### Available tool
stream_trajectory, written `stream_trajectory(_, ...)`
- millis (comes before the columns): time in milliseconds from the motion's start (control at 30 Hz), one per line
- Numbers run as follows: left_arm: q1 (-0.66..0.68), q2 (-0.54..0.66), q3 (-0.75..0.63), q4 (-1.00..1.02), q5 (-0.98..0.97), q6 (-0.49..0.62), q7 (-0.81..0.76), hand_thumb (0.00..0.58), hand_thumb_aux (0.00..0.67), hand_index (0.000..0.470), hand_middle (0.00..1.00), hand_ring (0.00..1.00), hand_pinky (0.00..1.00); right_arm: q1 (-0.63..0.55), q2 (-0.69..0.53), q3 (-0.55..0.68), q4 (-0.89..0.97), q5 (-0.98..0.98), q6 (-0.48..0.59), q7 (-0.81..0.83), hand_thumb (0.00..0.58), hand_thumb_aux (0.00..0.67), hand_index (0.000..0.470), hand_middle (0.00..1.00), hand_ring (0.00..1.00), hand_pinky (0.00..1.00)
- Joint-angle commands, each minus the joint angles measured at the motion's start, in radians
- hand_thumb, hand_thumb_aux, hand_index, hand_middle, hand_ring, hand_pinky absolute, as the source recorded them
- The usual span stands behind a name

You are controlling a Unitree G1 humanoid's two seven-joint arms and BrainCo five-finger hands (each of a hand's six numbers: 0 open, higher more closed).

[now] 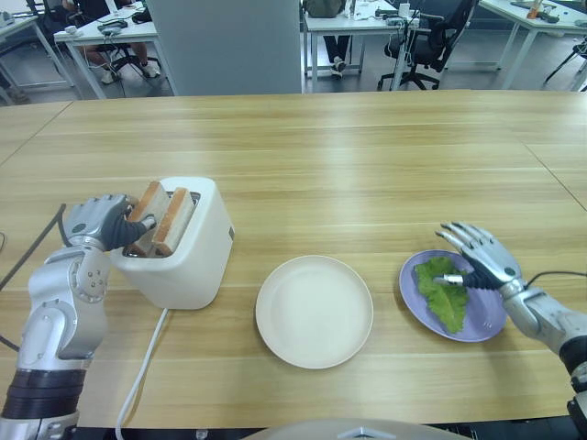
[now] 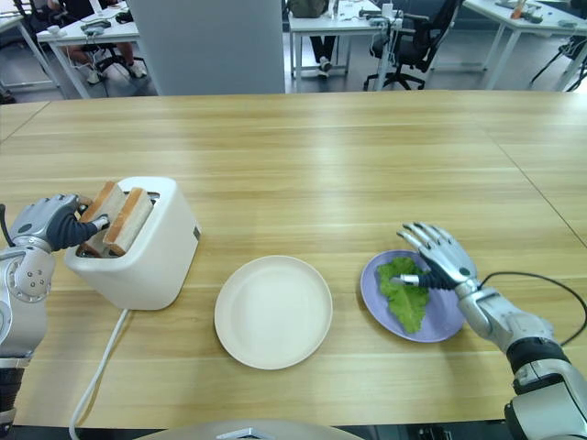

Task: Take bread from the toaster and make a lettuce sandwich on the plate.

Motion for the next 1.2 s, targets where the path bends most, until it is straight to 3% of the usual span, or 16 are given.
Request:
stream_trajectory(33, -0.032, 0.005, 0.039, -0.037, -0.023, -0.02, 0.045, 0.58, 0.67, 0.46, 1.0, 1.0, 1.0, -0.007, 0.013, 0.067, 0.09, -0.016, -0.015, -0.061, 0.053, 0.032, 0.022, 0.0, 0.0, 0.0)
stream_trajectory(67, -0.039, 0.01, 0.048, -0.041, -0.025, -0.024, 0.055, 0.58, 0.67, 0.46, 1.0, 1.0, 1.0, -0.008, 0.015, 0.08, 0.105, -0.015, -0.017, -0.074, 0.175, 0.11, 0.076, 0.0, 0.0, 0.0)
stream_trajectory(100, -0.045, 0.014, 0.057, -0.043, -0.027, -0.027, 0.064, 0.58, 0.67, 0.46, 1.0, 1.0, 1.0, -0.009, 0.017, 0.093, 0.116, -0.013, -0.017, -0.085, 0.175, 0.11, 0.076, 0.0, 0.0, 0.0)
stream_trajectory(233, -0.072, 0.027, 0.084, -0.053, -0.03, -0.049, 0.097, 0.58, 0.67, 0.46, 1.0, 1.0, 1.0, -0.007, 0.012, 0.137, 0.141, -0.018, -0.012, -0.131, 0.322, 0.223, 0.153, 0.0, 0.0, 0.0)
stream_trajectory(267, -0.08, 0.03, 0.087, -0.053, -0.031, -0.056, 0.104, 0.58, 0.67, 0.46, 1.0, 1.0, 1.0, -0.005, 0.009, 0.149, 0.145, -0.023, -0.006, -0.145, 0.322, 0.223, 0.153, 0.0, 0.0, 0.0)
stream_trajectory(300, -0.088, 0.033, 0.09, -0.055, -0.032, -0.06, 0.107, 0.58, 0.67, 0.46, 1.0, 1.0, 1.0, -0.005, 0.008, 0.16, 0.151, -0.025, 0.0, -0.152, 0.438, 0.339, 0.233, 0.0, 0.0, 0.0)
stream_trajectory(367, -0.098, 0.038, 0.095, -0.055, -0.033, -0.071, 0.118, 0.58, 0.67, 0.46, 1.0, 1.0, 1.0, -0.006, 0.008, 0.183, 0.164, -0.03, 0.016, -0.163, 0.452, 0.355, 0.244, 0.0, 0.0, 0.0)
stream_trajectory(433, -0.114, 0.043, 0.102, -0.064, -0.035, -0.085, 0.134, 0.58, 0.67, 0.46, 1.0, 1.0, 1.0, -0.009, 0.009, 0.2, 0.172, -0.031, 0.034, -0.169, 0.56, 0.547, 0.375, 0.0, 0.0, 0.0)
stream_trajectory(500, -0.131, 0.048, 0.112, -0.084, -0.041, -0.109, 0.155, 0.58, 0.67, 0.46, 1.0, 1.0, 1.0, -0.011, 0.009, 0.21, 0.176, -0.026, 0.045, -0.18, 0.58, 0.67, 0.46, 0.0, 0.0, 0.0)
stream_trajectory(667, -0.18, 0.033, 0.129, -0.199, -0.132, -0.181, 0.142, 0.58, 0.67, 0.46, 1.0, 1.0, 1.0, -0.025, 0.002, 0.218, 0.168, -0.009, 0.05, -0.223, 0.58, 0.67, 0.46, 0.0, 0.0, 0.0)
stream_trajectory(800, -0.187, -0.05, 0.09, -0.333, -0.313, -0.151, 0.036, 0.58, 0.67, 0.46, 1.0, 1.0, 1.0, -0.039, -0.022, 0.203, 0.133, 0.012, 0.023, -0.278, 0.58, 0.67, 0.46, 0.0, 0.0, 0.0)
stream_trajectory(967, -0.136, -0.16, -0.041, -0.401, -0.493, -0.079, -0.109, 0.58, 0.67, 0.46, 1.0, 1.0, 1.0, -0.05, -0.068, 0.175, 0.051, 0.032, -0.028, -0.344, 0.58, 0.67, 0.46, 0.0, 0.0, 0.0)
stream_trajectory(1200, -0.045, -0.247, -0.305, -0.32, -0.582, -0.088, -0.262, 0.58, 0.67, 0.46, 1.0, 1.0, 1.0, -0.052, -0.122, 0.11, -0.129, 0.063, -0.093, -0.351, 0.58, 0.67, 0.46, 0.0, 0.0, 0.0)
